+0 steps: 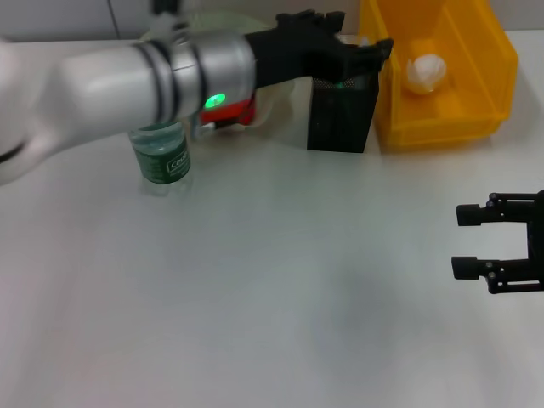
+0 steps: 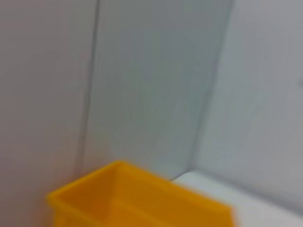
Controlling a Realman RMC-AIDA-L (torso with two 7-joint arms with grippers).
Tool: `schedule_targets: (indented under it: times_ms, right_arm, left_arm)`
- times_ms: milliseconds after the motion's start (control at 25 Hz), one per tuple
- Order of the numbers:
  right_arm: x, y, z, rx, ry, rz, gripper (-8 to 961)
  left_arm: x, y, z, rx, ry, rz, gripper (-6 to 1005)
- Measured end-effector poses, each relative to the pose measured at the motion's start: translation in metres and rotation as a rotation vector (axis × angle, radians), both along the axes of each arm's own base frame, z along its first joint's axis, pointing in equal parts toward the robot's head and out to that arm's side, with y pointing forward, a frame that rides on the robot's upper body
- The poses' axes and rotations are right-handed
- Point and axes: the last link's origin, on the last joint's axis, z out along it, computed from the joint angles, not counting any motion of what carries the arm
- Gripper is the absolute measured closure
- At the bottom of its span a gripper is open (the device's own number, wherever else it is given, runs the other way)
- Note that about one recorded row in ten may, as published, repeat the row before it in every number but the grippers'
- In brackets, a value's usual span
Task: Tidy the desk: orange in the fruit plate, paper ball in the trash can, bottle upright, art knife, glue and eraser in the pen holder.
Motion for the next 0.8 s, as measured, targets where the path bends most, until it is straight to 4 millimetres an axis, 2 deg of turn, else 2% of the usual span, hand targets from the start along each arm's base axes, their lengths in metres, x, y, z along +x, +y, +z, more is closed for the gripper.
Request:
schedule_targets:
  times_ms: [160, 200, 240, 360, 560, 800]
  right_arm:
    - [-0.003, 0.0, 0.001, 0.001, 0.006, 0.015, 220]
    - [-0.003, -0.001, 0.001, 0.002, 0.01, 0.022, 220]
    - [-0.004, -0.001, 0.001, 0.003, 0.016, 0.031, 220]
    - [-0.007, -0.002, 0.001, 0.01, 0.035, 0.068, 220]
    - [-0.013, -0.002, -0.002, -0.005, 0.061, 0.103, 220]
    - [-0.017, -0.001, -0.02, -0.068, 0.087, 0.151, 212]
  left_arm:
    - [-0.015, -0.046, 0.041, -0.056, -0.105, -0.166, 214]
    - [-0.015, -0.046, 0.041, -0.056, -0.105, -0.166, 178]
    - [-0.029, -0.071, 0.063, -0.091, -0.129, -0.232, 142]
    - [-0.052, -0.098, 0.081, -0.147, -0.136, -0.289, 142]
    - [-0.108, -0.138, 0.098, -0.252, -0.191, -0.313, 143]
    - [-0.168, -0.158, 0.108, -0.356, -0.17, -0.184, 144]
